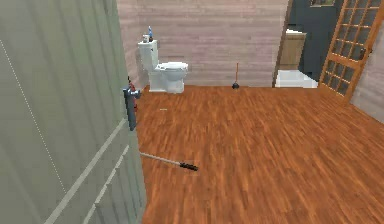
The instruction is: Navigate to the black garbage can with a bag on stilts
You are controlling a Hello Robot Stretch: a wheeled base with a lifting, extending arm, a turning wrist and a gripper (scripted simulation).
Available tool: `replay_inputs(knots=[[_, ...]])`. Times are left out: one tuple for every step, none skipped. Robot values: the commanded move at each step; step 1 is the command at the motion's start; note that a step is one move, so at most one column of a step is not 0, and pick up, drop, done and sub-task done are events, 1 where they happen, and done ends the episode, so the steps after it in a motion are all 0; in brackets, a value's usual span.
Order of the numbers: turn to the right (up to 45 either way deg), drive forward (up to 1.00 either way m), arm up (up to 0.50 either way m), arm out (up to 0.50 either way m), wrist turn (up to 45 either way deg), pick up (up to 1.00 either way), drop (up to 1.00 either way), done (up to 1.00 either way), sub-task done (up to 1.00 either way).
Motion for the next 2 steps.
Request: replay_inputs(knots=[[0.0, 0.4, 0.0, 0.0, 0.0, 0.0, 0.0, 0.0, 0.0], [33.0, 0.0, 0.0, 0.0, 0.0, 0.0, 0.0, 0.0, 0.0]])
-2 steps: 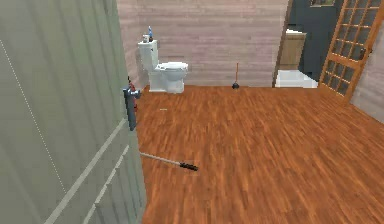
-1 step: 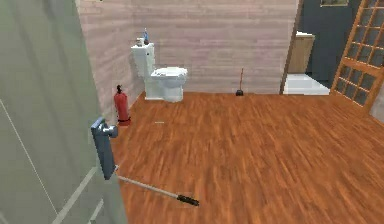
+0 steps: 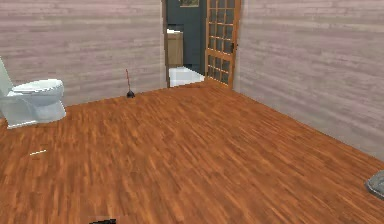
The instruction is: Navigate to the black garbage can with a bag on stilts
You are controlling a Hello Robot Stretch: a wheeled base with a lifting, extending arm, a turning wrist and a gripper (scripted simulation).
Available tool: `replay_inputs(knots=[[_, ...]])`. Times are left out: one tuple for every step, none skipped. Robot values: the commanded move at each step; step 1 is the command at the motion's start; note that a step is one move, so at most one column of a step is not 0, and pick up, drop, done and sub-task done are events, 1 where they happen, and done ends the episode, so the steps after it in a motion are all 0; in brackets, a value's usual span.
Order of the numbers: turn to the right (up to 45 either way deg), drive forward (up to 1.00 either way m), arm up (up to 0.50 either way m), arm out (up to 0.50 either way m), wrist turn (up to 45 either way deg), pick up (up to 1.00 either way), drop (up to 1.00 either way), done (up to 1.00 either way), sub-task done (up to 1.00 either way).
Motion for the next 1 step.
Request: replay_inputs(knots=[[0.0, 1.0, 0.0, 0.0, 0.0, 0.0, 0.0, 0.0, 0.0]])
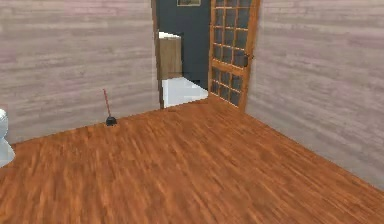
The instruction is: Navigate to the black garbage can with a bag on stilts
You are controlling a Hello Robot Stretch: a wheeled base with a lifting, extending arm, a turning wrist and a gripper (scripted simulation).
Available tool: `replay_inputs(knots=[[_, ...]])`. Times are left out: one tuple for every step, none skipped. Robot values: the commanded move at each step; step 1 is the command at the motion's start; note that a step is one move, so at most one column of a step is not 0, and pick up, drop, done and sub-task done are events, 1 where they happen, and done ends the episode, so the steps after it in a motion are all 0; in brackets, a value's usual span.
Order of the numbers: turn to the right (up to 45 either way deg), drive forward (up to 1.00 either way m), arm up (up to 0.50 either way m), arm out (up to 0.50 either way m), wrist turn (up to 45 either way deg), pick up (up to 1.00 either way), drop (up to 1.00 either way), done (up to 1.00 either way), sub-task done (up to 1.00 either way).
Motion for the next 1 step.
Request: replay_inputs(knots=[[0.0, 1.0, 0.0, 0.0, 0.0, 0.0, 0.0, 0.0, 0.0]])
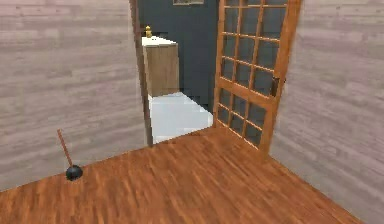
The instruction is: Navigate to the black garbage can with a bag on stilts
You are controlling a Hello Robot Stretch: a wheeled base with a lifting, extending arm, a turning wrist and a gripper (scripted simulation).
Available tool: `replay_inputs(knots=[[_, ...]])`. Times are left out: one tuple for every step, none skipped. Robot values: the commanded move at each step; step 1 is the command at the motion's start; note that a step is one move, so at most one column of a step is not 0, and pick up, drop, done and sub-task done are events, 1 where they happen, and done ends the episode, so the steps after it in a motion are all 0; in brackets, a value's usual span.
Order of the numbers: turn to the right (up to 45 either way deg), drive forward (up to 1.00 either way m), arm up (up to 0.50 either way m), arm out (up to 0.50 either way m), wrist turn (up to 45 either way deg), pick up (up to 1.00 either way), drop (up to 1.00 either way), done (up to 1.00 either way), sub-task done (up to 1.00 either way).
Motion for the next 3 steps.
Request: replay_inputs(knots=[[0.0, 1.0, 0.0, 0.0, 0.0, 0.0, 0.0, 0.0, 0.0], [3.0, 0.0, 0.0, 0.0, 0.0, 0.0, 0.0, 0.0, 0.0], [0.0, 0.55, 0.0, 0.0, 0.0, 0.0, 0.0, 0.0, 0.0]])
